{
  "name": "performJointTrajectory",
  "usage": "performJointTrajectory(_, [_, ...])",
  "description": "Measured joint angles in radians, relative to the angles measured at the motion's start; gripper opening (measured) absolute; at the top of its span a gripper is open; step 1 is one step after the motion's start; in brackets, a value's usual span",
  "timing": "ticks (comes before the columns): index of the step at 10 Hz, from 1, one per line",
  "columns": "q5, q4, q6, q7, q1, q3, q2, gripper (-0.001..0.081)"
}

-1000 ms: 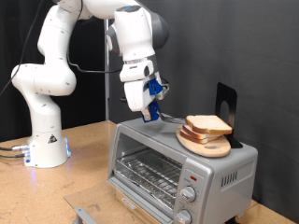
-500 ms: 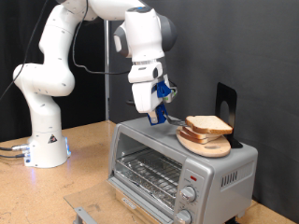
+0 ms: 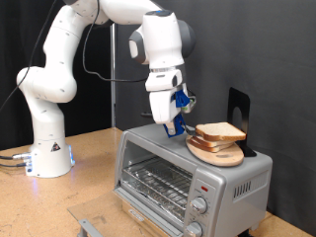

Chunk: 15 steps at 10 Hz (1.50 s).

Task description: Make a piece of toast with the oven

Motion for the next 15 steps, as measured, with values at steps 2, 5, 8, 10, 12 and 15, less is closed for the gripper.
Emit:
performJointTrajectory(2, [0.027,0.001,0.037,-0.001,-0.014,0.016,0.000,0.0485])
performJointTrajectory(5, [0.124,-0.055,0.102,-0.078,0.044,-0.039,0.000,0.0485])
performJointTrajectory(8, [0.161,-0.106,0.078,-0.146,0.124,-0.150,0.000,0.0485])
performJointTrajectory(10, [0.180,-0.121,0.029,-0.182,0.172,-0.232,-0.001,0.0485])
performJointTrajectory(12, [0.199,-0.133,-0.020,-0.214,0.225,-0.314,-0.003,0.0485])
performJointTrajectory(15, [0.197,-0.150,-0.046,-0.258,0.232,-0.339,-0.007,0.0485])
